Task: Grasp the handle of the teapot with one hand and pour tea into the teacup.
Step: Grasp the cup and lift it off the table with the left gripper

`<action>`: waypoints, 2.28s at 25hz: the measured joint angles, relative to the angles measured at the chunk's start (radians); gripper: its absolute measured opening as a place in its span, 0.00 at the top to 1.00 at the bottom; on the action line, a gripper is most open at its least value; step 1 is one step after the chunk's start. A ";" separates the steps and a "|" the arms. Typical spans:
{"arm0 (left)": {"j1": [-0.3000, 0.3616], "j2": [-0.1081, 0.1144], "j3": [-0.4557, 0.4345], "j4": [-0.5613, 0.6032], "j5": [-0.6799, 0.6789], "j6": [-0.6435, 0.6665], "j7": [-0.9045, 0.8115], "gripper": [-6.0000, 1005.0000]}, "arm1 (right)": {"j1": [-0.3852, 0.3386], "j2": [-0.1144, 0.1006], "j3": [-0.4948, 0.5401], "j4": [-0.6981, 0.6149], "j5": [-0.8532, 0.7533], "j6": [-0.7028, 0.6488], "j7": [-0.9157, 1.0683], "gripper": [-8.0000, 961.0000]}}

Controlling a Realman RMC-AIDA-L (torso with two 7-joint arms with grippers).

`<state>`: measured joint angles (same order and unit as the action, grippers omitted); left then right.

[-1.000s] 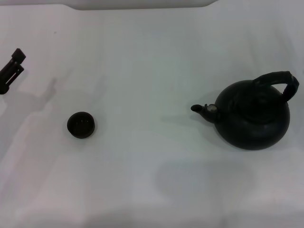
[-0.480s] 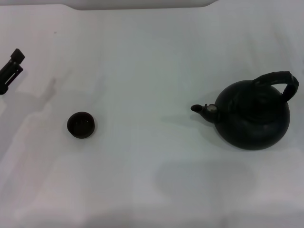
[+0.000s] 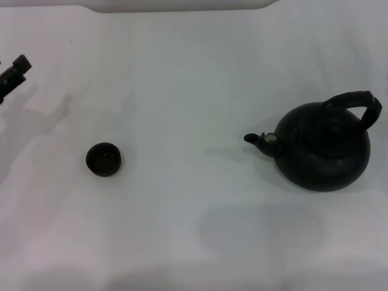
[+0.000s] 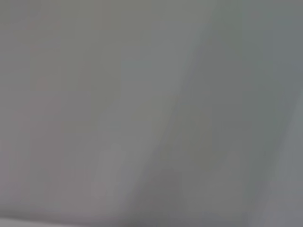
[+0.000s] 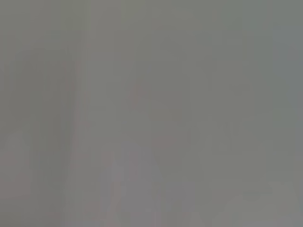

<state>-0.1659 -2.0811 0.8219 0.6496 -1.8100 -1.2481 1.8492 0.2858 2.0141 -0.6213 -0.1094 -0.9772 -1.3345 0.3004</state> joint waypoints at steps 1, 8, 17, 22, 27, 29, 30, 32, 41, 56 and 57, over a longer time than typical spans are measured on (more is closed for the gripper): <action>0.002 0.000 0.004 0.013 0.007 0.006 -0.020 0.15 | 0.000 0.000 0.000 -0.001 0.000 0.000 0.000 0.09; 0.043 0.008 0.203 0.412 0.276 0.172 -0.584 0.15 | 0.002 0.000 0.000 0.002 0.001 0.002 0.000 0.09; -0.042 0.009 0.274 0.754 0.901 0.000 -1.242 0.15 | 0.003 0.000 0.001 0.019 0.004 -0.002 0.002 0.09; -0.079 0.007 0.390 0.832 1.045 -0.067 -1.331 0.14 | 0.003 0.000 0.004 0.027 0.005 0.001 0.001 0.09; -0.108 0.007 0.508 0.855 1.120 -0.088 -1.382 0.14 | 0.003 0.000 0.005 0.031 0.006 -0.002 0.000 0.09; -0.116 0.006 0.543 0.849 1.119 -0.088 -1.390 0.14 | 0.002 0.000 0.006 0.031 0.006 -0.002 0.000 0.09; -0.121 0.006 0.558 0.845 1.118 -0.088 -1.394 0.14 | 0.002 0.000 0.006 0.031 0.006 -0.003 0.000 0.09; -0.126 0.005 0.577 0.838 1.116 -0.084 -1.402 0.14 | 0.001 0.000 0.008 0.031 0.006 -0.005 -0.001 0.09; -0.143 0.007 0.630 0.802 1.125 -0.106 -1.458 0.14 | 0.003 0.000 0.010 0.022 0.008 0.001 -0.002 0.09; -0.174 0.006 0.657 0.761 1.185 -0.140 -1.484 0.15 | 0.006 0.000 0.002 0.026 0.008 -0.004 -0.003 0.09; -0.179 0.006 0.661 0.753 1.185 -0.140 -1.484 0.15 | 0.006 0.000 0.002 0.027 0.008 -0.005 -0.003 0.09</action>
<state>-0.3449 -2.0756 1.4831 1.4025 -0.6251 -1.3884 0.3656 0.2913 2.0141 -0.6193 -0.0824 -0.9694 -1.3394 0.2975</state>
